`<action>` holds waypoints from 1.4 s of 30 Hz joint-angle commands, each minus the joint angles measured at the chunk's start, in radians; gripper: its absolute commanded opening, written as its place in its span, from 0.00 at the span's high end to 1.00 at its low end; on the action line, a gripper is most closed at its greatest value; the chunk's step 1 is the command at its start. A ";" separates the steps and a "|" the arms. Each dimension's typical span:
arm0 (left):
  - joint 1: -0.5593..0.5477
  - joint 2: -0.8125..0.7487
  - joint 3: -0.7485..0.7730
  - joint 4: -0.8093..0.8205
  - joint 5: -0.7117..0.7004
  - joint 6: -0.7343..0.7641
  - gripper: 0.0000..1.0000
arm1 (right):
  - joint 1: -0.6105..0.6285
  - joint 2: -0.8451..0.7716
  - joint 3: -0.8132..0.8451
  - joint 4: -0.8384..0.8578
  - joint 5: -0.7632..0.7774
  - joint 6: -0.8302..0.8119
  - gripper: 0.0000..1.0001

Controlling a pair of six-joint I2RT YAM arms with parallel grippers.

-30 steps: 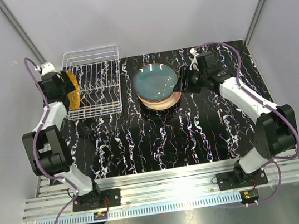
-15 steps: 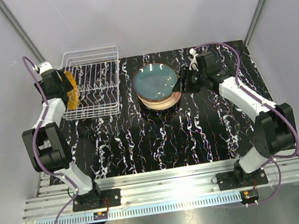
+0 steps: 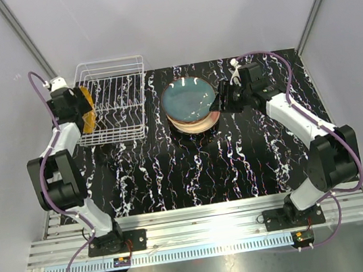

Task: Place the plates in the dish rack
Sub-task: Insert the plate into the dish rack, then grab a plate with the right arm

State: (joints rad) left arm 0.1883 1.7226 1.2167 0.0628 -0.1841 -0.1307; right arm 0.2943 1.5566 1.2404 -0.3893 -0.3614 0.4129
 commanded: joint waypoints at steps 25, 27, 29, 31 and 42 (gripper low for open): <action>-0.012 -0.475 -0.221 -0.215 0.038 -0.264 0.03 | -0.007 0.224 0.212 0.000 0.035 0.124 0.46; -0.015 -0.530 -0.247 -0.227 0.043 -0.264 0.03 | -0.009 0.246 0.235 0.003 0.030 0.132 0.46; -0.018 -0.567 -0.278 -0.233 0.061 -0.262 0.03 | -0.009 0.250 0.240 0.010 0.030 0.138 0.46; -0.026 -0.619 -0.298 -0.245 0.063 -0.268 0.03 | -0.011 0.260 0.241 0.020 0.027 0.152 0.47; -0.236 -0.765 -0.364 -0.307 0.063 -0.254 0.04 | -0.011 0.315 0.223 0.024 0.044 0.196 0.54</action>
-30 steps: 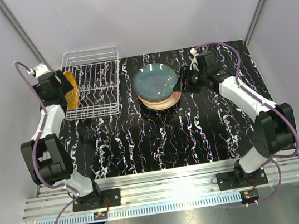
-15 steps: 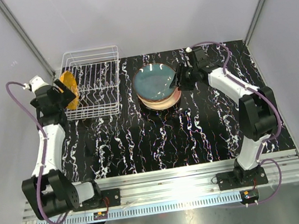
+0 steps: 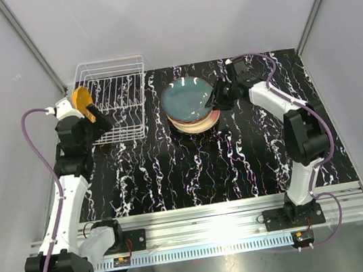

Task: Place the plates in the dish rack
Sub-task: Grab a plate with the right arm

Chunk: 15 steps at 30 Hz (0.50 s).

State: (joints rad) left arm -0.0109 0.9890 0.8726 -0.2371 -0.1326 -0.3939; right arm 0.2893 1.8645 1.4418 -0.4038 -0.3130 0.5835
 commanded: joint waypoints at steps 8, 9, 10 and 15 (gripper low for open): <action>-0.081 -0.010 -0.007 -0.002 0.039 0.033 0.05 | -0.006 -0.041 0.000 0.023 0.025 0.022 0.76; -0.084 -0.006 -0.009 0.001 0.041 0.046 0.05 | -0.006 -0.048 0.002 0.011 0.026 0.015 0.80; -0.089 -0.006 -0.009 0.011 0.042 0.062 0.05 | -0.009 -0.051 0.000 0.005 0.026 0.012 0.83; -0.138 -0.009 -0.032 0.038 -0.024 0.158 0.05 | -0.009 -0.085 -0.011 -0.024 0.040 0.003 0.93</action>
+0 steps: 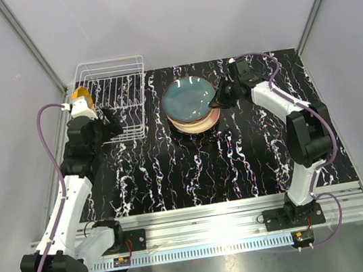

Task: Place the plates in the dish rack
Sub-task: Grab a plate with the right arm

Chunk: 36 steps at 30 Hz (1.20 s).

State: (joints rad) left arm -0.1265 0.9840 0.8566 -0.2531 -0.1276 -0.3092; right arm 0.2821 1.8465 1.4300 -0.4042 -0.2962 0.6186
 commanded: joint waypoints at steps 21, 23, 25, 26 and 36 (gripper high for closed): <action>-0.015 -0.041 -0.039 0.072 0.031 0.056 0.04 | -0.027 -0.112 0.075 -0.156 0.069 -0.059 1.00; -0.015 -0.036 -0.037 0.072 0.048 0.052 0.04 | -0.035 -0.116 0.072 -0.147 0.037 -0.034 1.00; -0.015 -0.031 -0.033 0.064 0.086 0.047 0.05 | -0.041 -0.127 0.069 -0.140 0.006 -0.005 1.00; -0.015 -0.024 -0.021 0.058 0.103 0.045 0.05 | -0.040 -0.133 0.063 -0.139 -0.001 0.006 1.00; -0.041 0.007 -0.018 0.087 0.300 -0.129 0.09 | -0.041 -0.194 -0.060 -0.042 -0.121 0.179 1.00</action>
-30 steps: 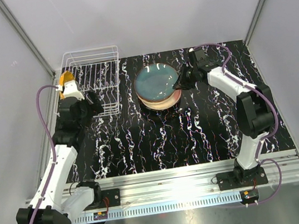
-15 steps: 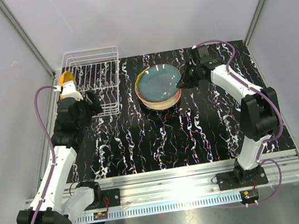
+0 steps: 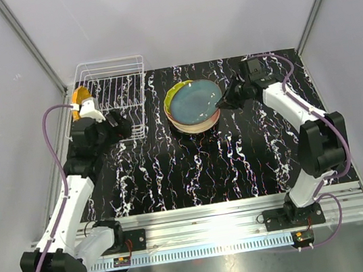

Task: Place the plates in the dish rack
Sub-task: Grab a plate with the right arm, then pass the plate from the right arm to the left

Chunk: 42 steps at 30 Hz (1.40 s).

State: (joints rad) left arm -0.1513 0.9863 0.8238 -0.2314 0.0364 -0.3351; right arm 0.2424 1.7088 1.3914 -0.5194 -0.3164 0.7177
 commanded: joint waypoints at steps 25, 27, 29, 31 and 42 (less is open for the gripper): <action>-0.442 0.397 0.136 0.270 0.023 -0.596 0.11 | -0.003 -0.199 -0.239 0.383 -0.230 0.457 1.00; -0.442 0.429 0.147 0.273 0.008 -0.633 0.11 | -0.003 -0.202 -0.253 0.394 -0.237 0.463 1.00; -0.444 0.449 0.150 0.294 -0.003 -0.662 0.11 | -0.003 -0.209 -0.261 0.401 -0.239 0.466 1.00; -0.444 0.485 0.163 0.300 -0.018 -0.694 0.11 | -0.003 -0.210 -0.272 0.415 -0.240 0.473 1.00; -0.464 0.630 0.239 0.313 -0.110 -0.789 0.18 | -0.003 -0.221 -0.307 0.455 -0.270 0.488 1.00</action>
State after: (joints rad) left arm -0.6064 1.6039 0.9997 0.0322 -0.0059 -1.0904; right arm 0.2367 1.5715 1.0744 -0.1986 -0.5011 1.1751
